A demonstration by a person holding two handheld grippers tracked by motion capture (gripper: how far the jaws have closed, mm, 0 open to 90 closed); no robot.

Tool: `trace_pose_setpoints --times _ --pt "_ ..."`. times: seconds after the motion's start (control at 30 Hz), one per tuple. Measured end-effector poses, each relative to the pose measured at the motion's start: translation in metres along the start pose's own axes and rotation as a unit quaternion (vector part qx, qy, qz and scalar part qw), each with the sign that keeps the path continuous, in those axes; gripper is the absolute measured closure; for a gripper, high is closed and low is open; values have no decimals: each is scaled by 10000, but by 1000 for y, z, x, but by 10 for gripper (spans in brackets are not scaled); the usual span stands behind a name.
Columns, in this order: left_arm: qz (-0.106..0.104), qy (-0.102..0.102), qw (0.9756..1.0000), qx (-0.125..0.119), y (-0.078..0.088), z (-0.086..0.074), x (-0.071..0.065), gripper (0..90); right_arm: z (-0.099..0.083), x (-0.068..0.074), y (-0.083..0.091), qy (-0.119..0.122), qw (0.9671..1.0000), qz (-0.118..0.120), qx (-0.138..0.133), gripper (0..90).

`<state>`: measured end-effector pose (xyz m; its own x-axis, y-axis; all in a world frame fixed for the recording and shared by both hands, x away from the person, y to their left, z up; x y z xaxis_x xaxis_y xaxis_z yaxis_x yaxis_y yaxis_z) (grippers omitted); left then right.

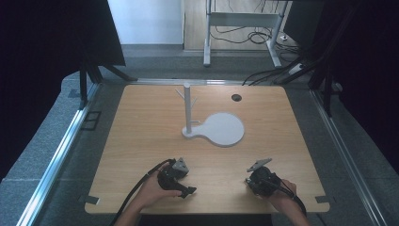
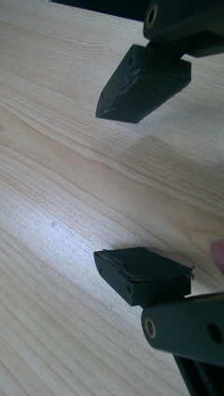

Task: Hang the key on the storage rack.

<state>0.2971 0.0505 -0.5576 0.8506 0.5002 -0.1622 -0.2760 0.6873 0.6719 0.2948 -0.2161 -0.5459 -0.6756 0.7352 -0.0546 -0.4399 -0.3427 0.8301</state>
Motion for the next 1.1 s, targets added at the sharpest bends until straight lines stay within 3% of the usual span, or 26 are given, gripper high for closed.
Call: trace_pose_setpoints --times 0.73,1.1 --pt "14 -28 10000 -55 -2 1 -1 270 3 4 1 150 9997 -103 -158 844" --pt "-9 -92 9999 -51 -3 0 -3 255 -1 5 -1 45 9994 -57 -329 844"
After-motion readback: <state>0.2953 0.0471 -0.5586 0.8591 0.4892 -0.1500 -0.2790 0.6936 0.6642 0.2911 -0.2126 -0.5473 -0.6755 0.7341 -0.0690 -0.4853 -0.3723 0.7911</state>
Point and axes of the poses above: each handheld gripper's, and its own axes: y roughly backward along the jaws, z roughly out of its top, x roughly to its left, the point moved 7 cm from there along -y, roughly forward along the jaws, and after that the axes turned 11 degrees about -x, right-handed, at the moved point
